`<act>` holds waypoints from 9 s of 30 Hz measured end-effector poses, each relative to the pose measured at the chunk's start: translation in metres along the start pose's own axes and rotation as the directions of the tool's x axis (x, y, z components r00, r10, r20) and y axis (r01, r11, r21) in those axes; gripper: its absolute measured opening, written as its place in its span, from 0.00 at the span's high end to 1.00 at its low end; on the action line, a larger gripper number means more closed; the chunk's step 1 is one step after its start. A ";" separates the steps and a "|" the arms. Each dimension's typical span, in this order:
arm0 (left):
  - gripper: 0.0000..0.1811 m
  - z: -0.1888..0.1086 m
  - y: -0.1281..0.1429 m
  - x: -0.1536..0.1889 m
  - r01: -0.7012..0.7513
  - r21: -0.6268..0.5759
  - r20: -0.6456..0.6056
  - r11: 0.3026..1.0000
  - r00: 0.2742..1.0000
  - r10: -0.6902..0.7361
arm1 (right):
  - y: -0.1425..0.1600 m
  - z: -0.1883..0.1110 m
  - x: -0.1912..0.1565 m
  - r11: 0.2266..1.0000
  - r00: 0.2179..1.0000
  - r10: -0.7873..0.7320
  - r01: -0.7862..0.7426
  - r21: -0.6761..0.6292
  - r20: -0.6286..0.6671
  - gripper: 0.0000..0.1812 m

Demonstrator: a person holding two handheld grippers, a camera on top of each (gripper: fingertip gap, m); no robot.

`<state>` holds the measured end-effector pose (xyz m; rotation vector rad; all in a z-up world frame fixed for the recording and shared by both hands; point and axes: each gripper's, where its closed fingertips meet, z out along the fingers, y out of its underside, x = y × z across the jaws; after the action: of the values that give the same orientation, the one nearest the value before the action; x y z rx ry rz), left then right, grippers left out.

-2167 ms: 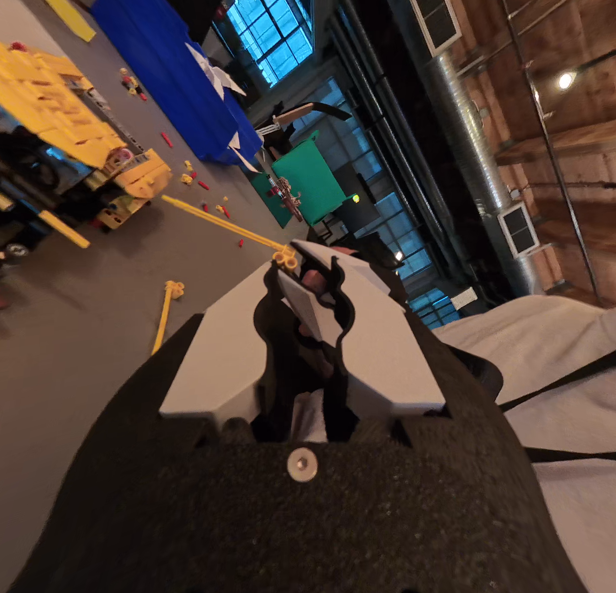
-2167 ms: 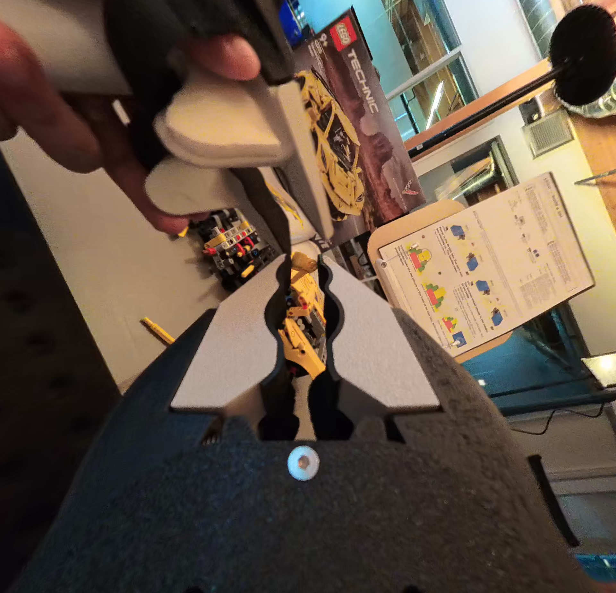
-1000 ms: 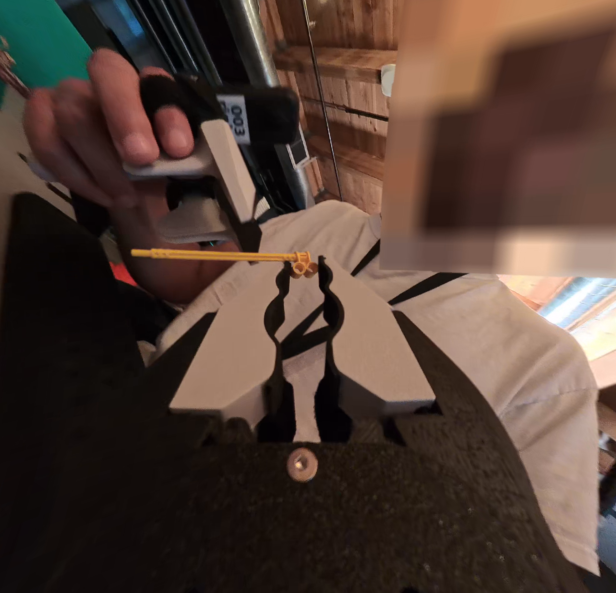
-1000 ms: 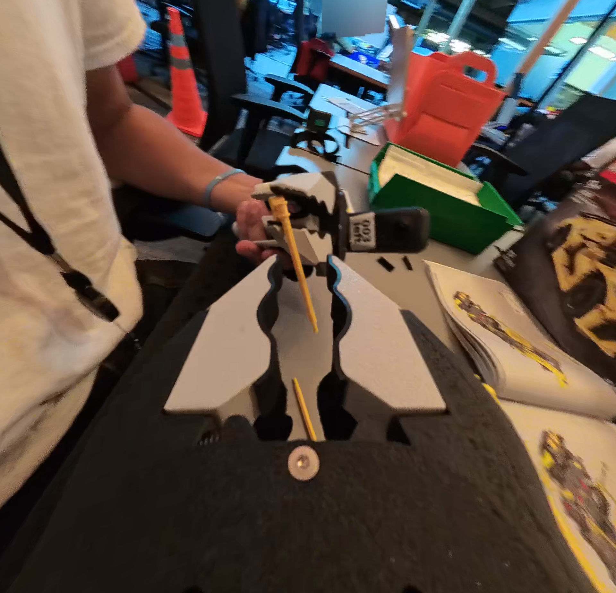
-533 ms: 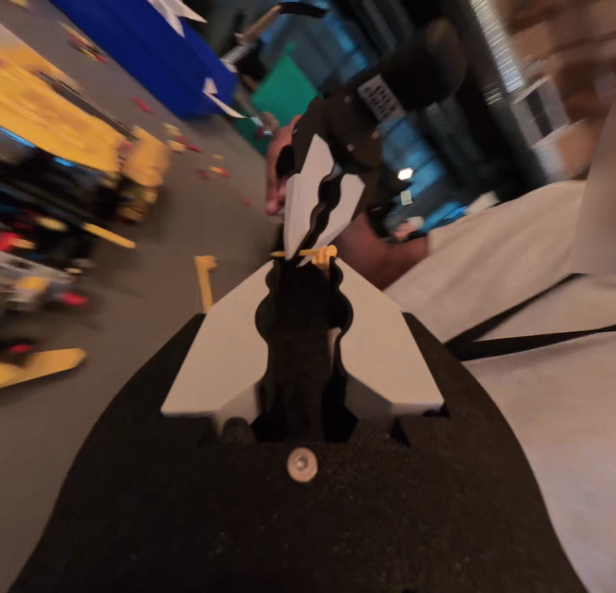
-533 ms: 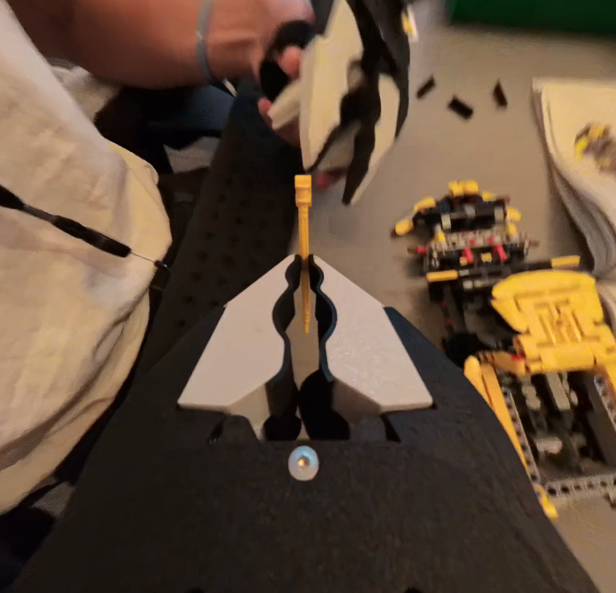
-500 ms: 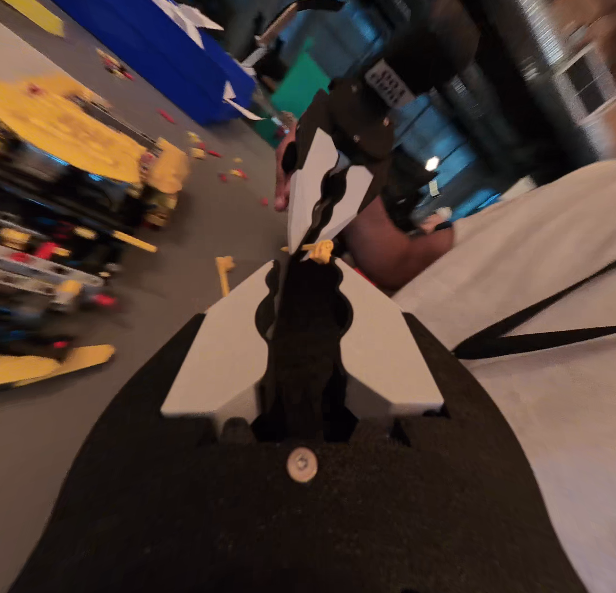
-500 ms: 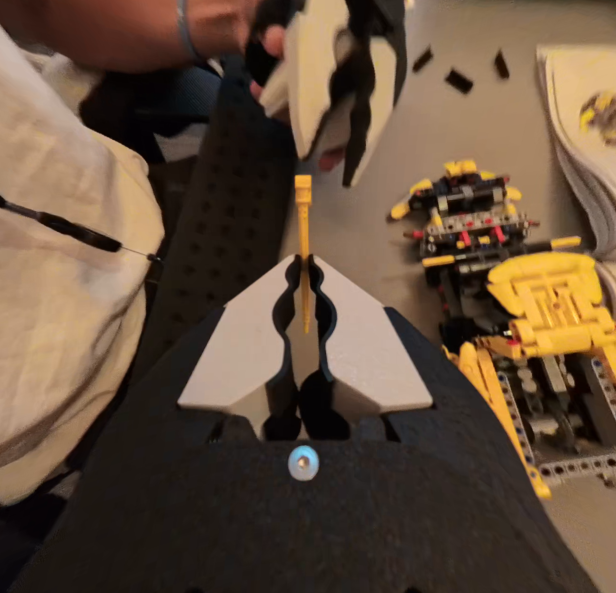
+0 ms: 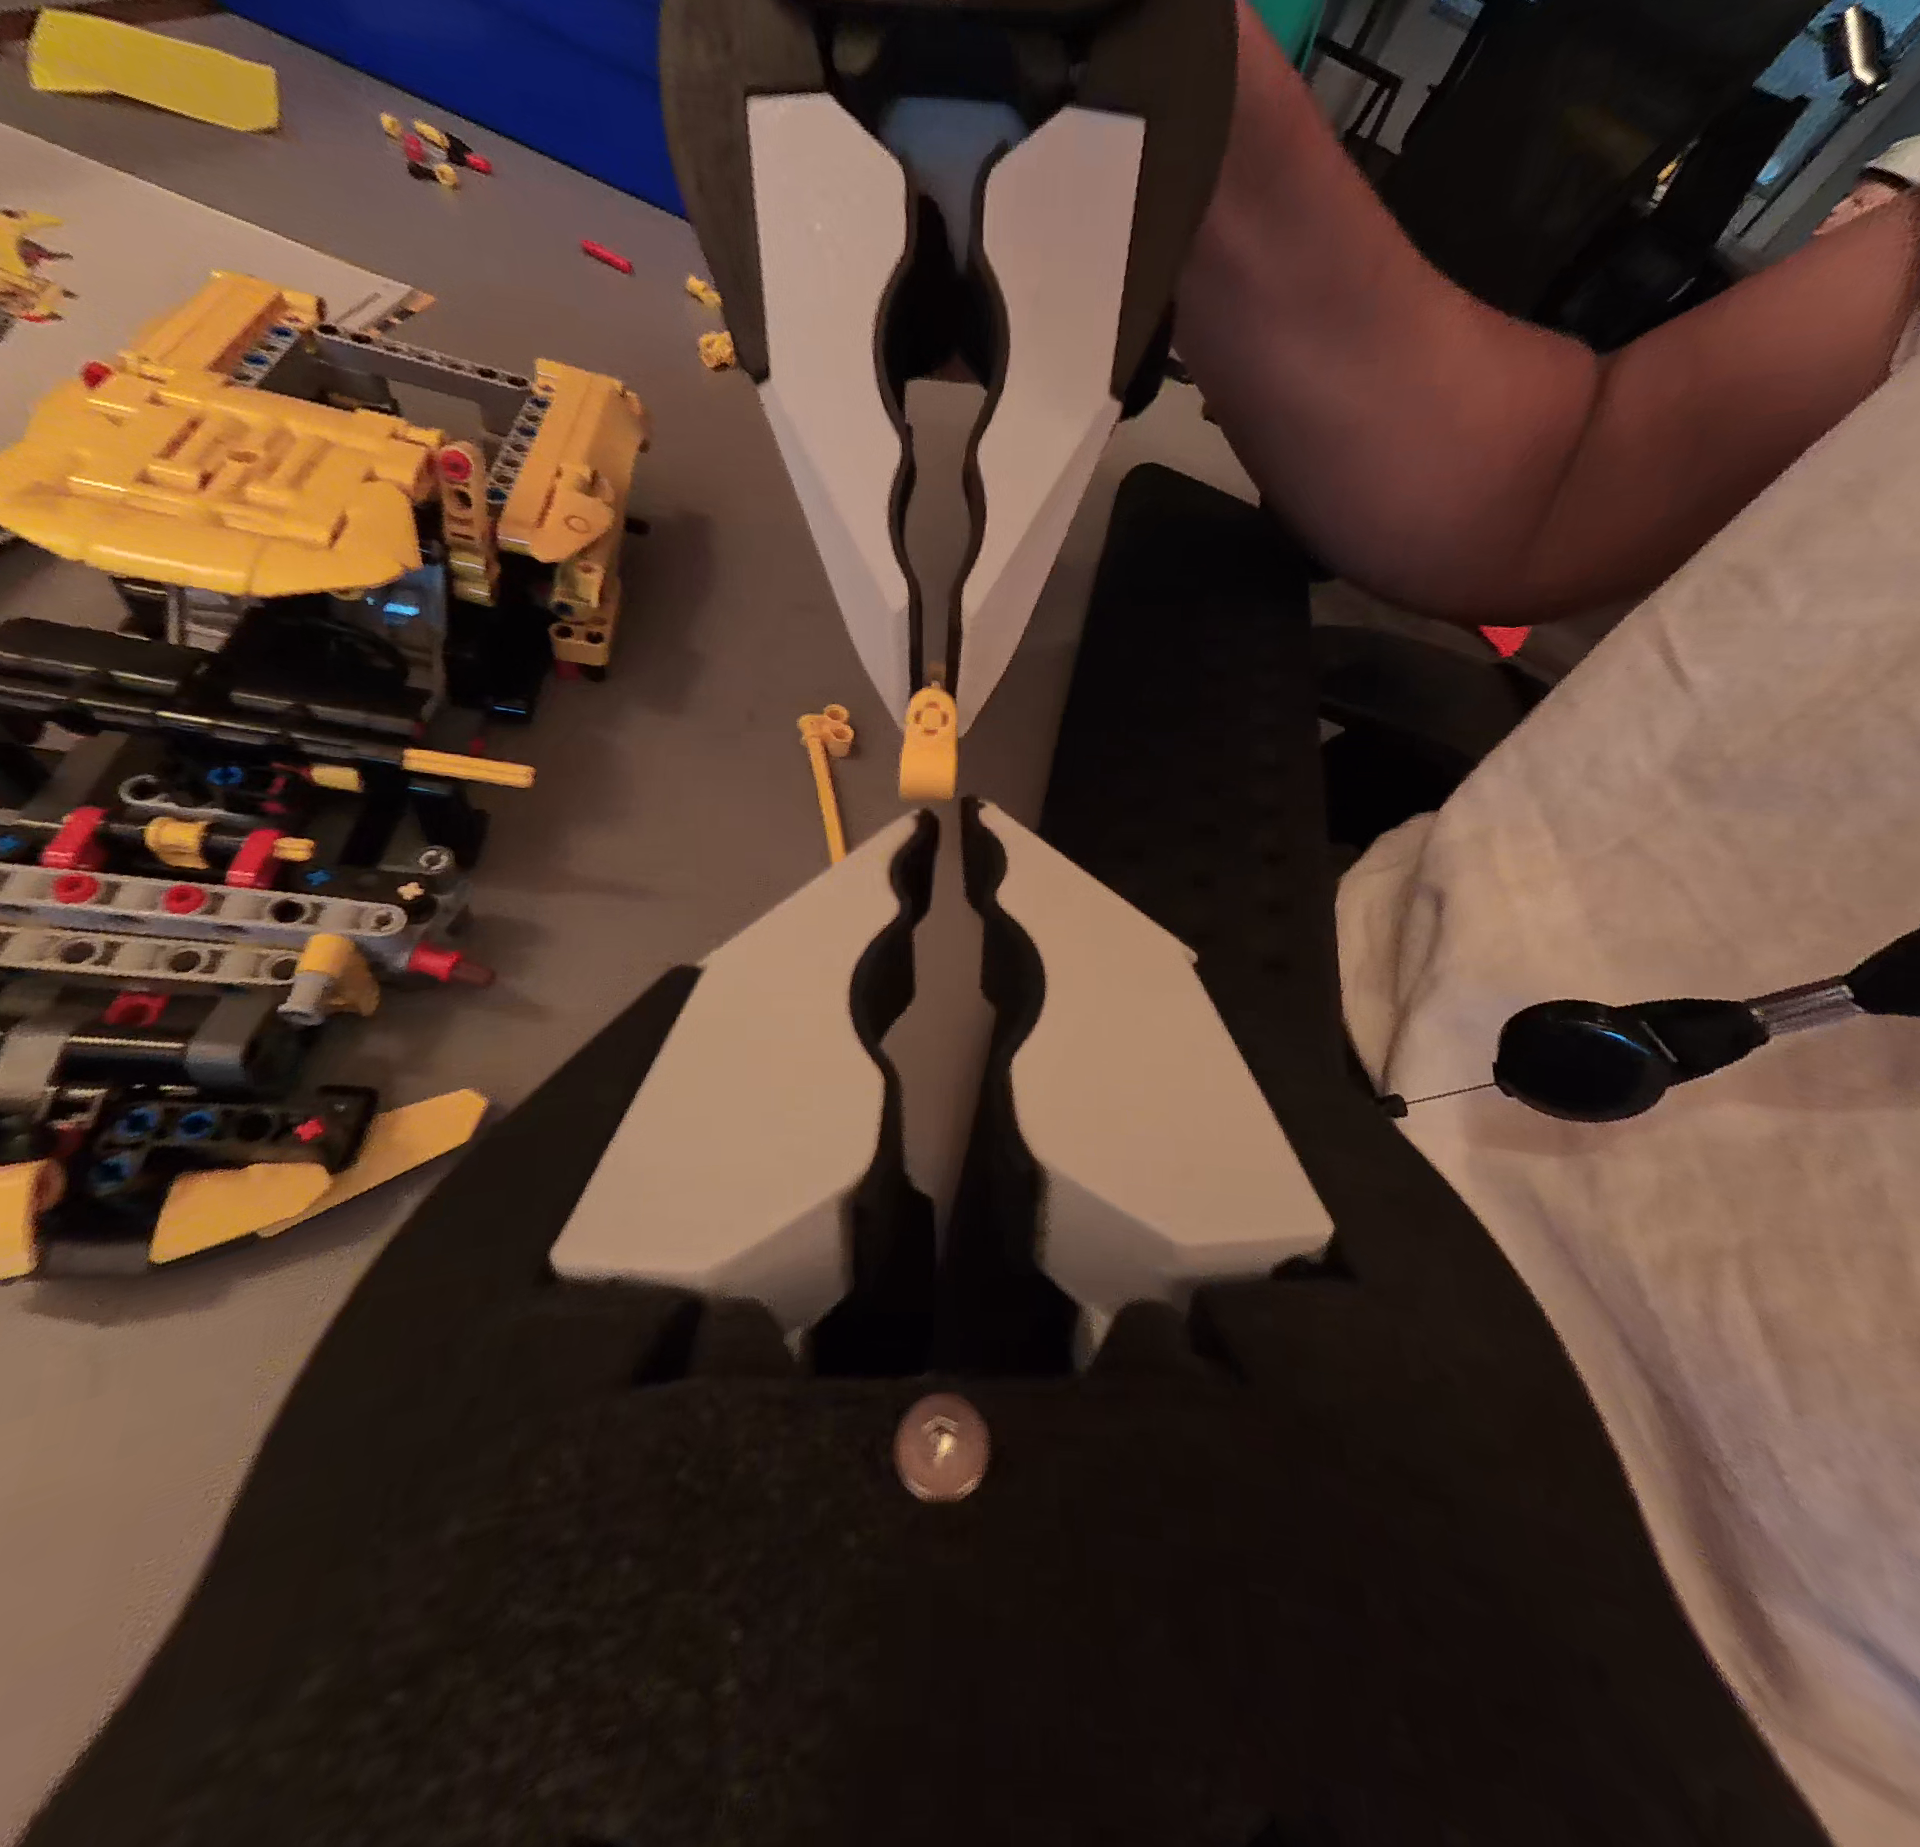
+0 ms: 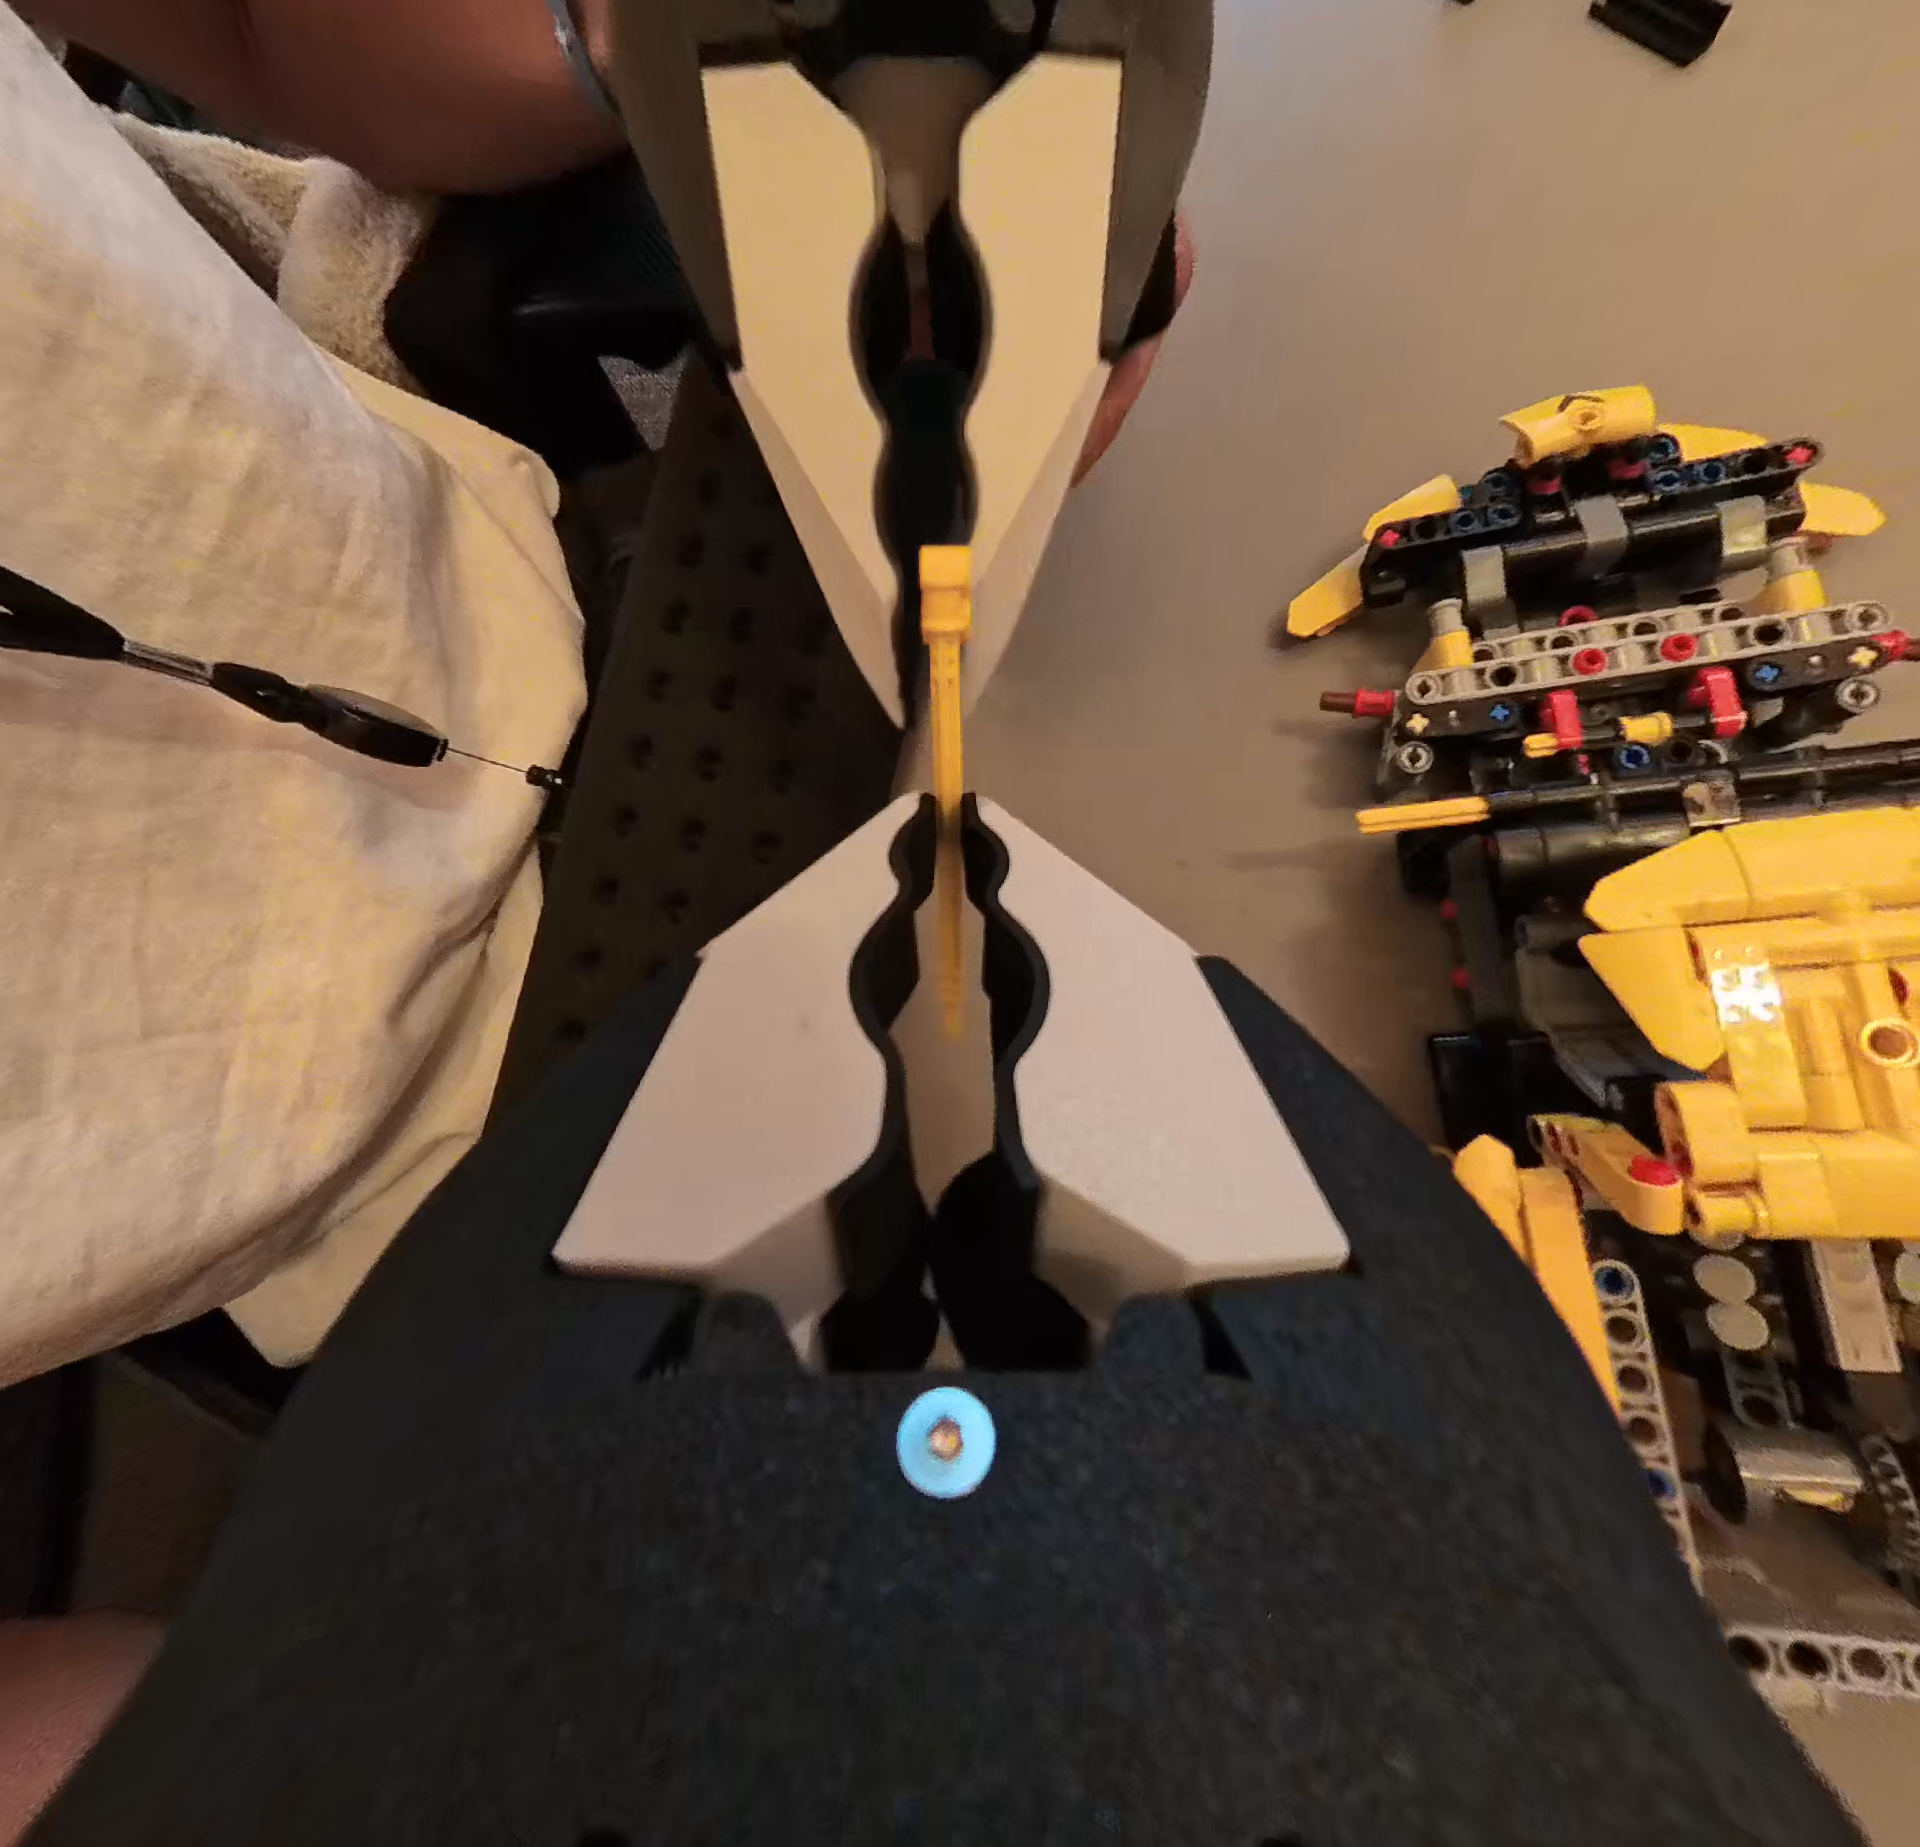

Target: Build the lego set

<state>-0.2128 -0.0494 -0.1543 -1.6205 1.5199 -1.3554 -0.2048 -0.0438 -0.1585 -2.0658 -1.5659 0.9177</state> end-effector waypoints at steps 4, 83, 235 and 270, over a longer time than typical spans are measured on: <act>1.00 0.004 0.008 0.002 0.003 -0.029 -0.016 1.000 1.000 -0.003 | -0.003 0.000 -0.001 1.000 1.000 0.011 -0.012 0.027 0.021 0.98; 1.00 -0.002 0.000 -0.082 -0.268 -0.049 0.298 0.962 0.915 0.270 | 0.072 -0.019 0.063 0.998 0.914 0.041 -0.054 -0.019 -0.404 0.84; 0.87 0.020 -0.029 -0.083 -0.401 -0.268 0.162 0.876 0.877 0.452 | 0.025 -0.100 0.096 0.903 0.881 0.285 -0.115 0.415 -0.378 0.83; 0.94 0.013 -0.036 -0.088 -0.570 -0.313 0.346 0.759 0.676 0.651 | -0.004 -0.052 0.066 0.681 0.809 0.535 -0.242 0.691 -0.243 0.72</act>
<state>-0.1747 0.0385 -0.1540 -1.2041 1.7055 -0.4479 -0.1603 0.0239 -0.1364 -1.9222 -0.4520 0.8809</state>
